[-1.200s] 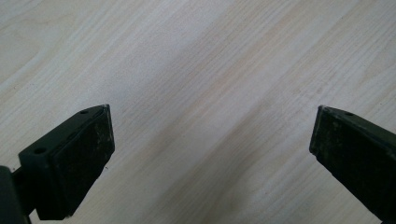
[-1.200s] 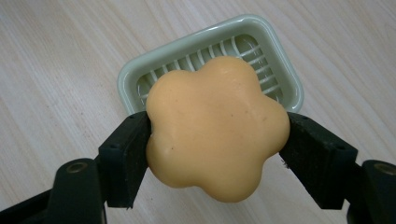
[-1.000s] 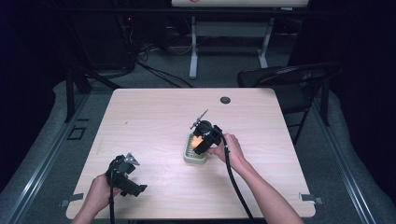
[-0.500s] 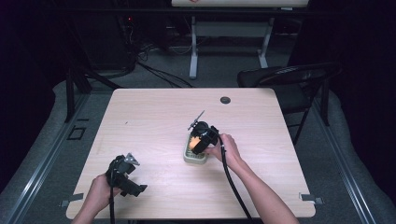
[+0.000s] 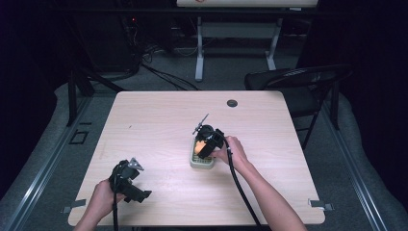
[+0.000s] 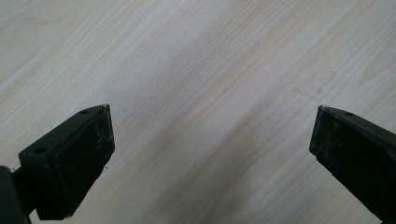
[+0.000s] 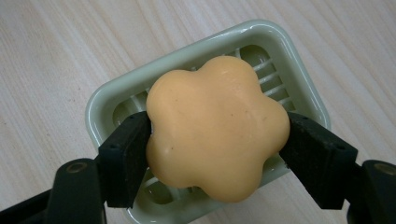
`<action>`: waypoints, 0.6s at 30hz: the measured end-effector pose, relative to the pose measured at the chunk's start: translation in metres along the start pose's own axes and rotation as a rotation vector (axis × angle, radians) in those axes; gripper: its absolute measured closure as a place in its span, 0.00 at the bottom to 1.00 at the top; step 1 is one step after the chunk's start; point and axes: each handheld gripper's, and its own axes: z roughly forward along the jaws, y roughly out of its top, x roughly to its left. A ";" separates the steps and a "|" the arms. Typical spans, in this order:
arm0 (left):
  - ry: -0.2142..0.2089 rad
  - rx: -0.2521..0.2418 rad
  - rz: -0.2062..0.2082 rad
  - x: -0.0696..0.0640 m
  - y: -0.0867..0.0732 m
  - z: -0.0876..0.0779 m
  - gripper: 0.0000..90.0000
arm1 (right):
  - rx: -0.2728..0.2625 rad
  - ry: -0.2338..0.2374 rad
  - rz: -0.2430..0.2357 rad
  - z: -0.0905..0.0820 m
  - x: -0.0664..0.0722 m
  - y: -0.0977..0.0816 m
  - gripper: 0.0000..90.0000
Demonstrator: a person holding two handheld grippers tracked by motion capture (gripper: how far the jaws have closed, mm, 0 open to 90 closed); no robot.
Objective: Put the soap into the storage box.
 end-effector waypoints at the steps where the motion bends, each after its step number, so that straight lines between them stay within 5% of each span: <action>1: 0.000 0.000 0.000 0.000 0.000 0.000 0.00 | 0.000 0.000 0.000 0.000 0.000 0.000 0.29; 18: 0.000 0.000 0.001 0.000 0.000 0.000 0.00 | 0.035 -0.018 -0.031 0.007 0.004 0.002 0.28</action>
